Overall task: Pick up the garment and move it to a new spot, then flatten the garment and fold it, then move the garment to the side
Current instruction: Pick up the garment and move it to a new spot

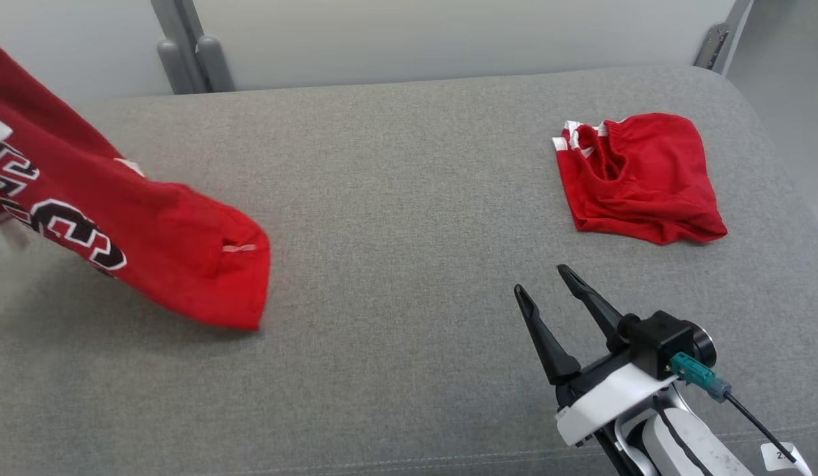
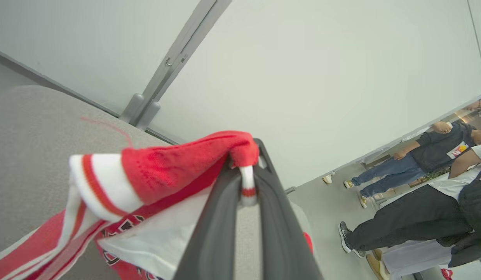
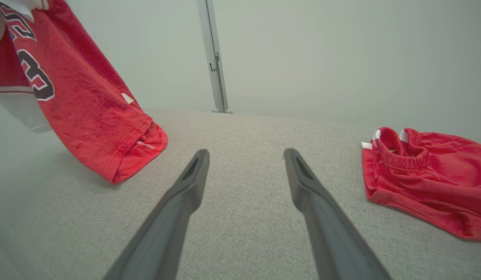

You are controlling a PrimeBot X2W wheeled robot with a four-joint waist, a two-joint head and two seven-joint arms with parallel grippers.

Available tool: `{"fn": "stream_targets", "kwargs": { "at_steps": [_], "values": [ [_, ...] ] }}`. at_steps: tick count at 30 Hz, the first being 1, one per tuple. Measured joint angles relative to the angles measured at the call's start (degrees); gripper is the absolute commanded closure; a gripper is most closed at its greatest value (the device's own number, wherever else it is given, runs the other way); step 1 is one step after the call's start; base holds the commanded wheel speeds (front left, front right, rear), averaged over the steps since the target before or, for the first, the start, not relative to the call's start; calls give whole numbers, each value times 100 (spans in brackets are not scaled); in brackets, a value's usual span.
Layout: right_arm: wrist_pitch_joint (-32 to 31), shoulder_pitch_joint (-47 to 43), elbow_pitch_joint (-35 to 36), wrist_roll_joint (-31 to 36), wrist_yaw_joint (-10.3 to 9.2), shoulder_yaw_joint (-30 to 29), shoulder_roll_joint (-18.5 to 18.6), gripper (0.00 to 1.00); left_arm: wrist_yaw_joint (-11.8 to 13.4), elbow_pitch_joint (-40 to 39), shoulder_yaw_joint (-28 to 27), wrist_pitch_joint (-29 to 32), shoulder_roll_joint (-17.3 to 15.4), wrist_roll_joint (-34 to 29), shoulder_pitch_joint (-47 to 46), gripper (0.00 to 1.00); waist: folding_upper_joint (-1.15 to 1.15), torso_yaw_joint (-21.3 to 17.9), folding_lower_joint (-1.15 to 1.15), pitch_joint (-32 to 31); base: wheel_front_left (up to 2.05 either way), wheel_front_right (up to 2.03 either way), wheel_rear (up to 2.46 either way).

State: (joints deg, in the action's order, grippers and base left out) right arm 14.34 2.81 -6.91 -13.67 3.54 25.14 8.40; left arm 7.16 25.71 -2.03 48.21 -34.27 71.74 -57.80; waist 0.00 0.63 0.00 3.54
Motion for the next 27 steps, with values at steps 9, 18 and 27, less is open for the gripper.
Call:
{"fn": "stream_targets", "kwargs": {
  "at_steps": [9, 18, 27],
  "values": [
    [0, 42, -32, 12, 66, 132, -105, 0, -2, -323, 465, 374, 1003, 323, -282, 100, 0, -214, 0, 42, 0, 0, 0],
    [1, 251, -38, 65, 101, 181, -113, 0, -34, -698, 1327, 722, 2234, 602, 302, 100, 0, -584, 0, 199, 0, 0, 0],
    [1, 382, -69, 82, 148, 291, -180, 0, -34, -825, 1726, 637, 3161, 821, 782, 100, 0, -1101, 0, 437, 0, 0, 0]
  ]
}}
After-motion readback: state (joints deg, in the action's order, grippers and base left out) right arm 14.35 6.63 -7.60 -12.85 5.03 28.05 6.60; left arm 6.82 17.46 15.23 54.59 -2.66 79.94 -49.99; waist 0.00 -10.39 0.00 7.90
